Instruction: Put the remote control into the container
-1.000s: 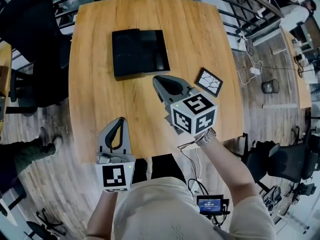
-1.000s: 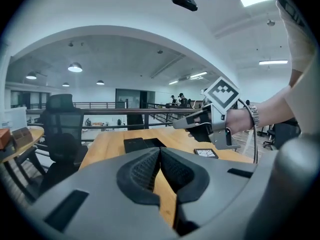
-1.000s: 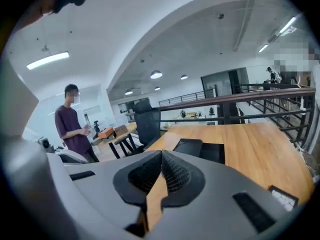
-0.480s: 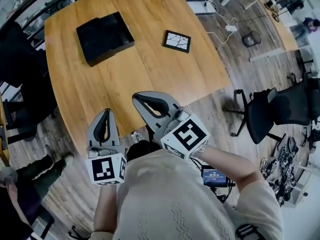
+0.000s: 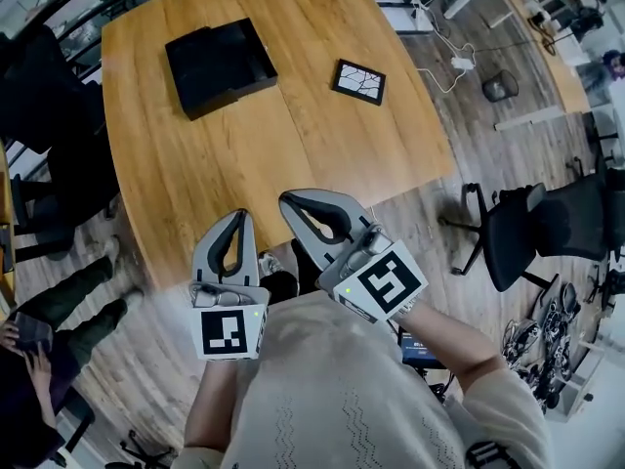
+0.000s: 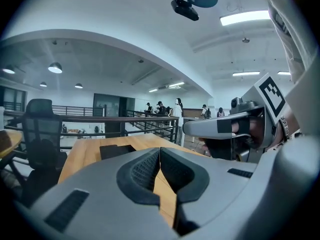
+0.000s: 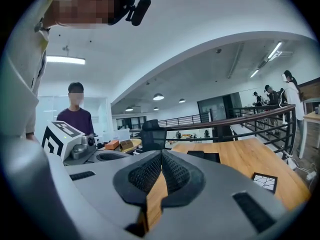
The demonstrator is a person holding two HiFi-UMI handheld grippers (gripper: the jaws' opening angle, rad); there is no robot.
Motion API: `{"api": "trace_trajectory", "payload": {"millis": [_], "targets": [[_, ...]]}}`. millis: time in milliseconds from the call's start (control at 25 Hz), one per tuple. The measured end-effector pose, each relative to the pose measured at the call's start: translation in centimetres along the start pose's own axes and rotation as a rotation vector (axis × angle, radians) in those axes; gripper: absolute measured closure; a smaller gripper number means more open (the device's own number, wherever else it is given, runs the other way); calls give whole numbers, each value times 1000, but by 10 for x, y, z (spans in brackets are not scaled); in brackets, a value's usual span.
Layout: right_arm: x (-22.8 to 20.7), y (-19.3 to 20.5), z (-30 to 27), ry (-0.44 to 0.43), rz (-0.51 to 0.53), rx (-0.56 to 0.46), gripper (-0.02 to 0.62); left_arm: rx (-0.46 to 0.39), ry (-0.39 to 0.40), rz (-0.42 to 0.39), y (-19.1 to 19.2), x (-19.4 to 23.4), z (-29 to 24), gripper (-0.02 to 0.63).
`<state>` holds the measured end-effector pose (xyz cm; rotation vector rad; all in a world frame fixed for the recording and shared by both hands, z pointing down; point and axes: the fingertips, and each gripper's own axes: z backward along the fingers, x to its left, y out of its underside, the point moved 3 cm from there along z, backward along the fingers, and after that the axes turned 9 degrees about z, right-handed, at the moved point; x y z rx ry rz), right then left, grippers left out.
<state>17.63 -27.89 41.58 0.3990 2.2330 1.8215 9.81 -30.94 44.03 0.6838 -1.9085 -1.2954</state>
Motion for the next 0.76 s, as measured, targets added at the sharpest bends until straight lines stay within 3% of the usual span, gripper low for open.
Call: {"api": "trace_trajectory", "payload": {"millis": [400,760], "targets": [[41,4,-5,7,-37,23,575,-7,-33,50,9,15,28,592],[52,10,-3,36,-73,37,575,-10,6,31,10,12,34,592]]}}
